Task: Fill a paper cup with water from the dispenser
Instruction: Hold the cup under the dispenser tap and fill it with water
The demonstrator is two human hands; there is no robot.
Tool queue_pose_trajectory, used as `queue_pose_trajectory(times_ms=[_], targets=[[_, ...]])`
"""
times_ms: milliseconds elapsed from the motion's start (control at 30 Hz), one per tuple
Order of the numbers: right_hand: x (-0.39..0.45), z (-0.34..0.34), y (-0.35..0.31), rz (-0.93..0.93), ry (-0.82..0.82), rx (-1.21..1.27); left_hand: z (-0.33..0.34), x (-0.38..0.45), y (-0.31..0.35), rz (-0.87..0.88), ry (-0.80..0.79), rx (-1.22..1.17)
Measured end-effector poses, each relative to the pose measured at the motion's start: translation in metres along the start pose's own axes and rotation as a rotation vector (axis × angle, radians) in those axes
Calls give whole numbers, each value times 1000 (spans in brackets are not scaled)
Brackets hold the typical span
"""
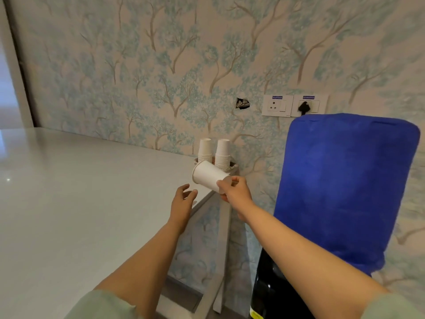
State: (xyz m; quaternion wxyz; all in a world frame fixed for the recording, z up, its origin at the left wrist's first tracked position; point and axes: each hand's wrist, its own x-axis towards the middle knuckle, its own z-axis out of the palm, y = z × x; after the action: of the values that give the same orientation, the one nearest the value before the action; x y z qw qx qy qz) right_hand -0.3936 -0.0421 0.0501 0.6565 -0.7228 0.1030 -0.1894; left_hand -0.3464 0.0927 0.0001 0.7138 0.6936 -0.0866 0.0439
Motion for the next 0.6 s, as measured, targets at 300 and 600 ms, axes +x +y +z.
queue_pose_trajectory(times_ms=[300, 600], targets=[[-52, -21, 46, -13, -4, -71, 24, -37, 0, -185, -204, -424], [-88, -35, 123, 104, 8, -188, 53, -63, -55, -355, -189, -235]])
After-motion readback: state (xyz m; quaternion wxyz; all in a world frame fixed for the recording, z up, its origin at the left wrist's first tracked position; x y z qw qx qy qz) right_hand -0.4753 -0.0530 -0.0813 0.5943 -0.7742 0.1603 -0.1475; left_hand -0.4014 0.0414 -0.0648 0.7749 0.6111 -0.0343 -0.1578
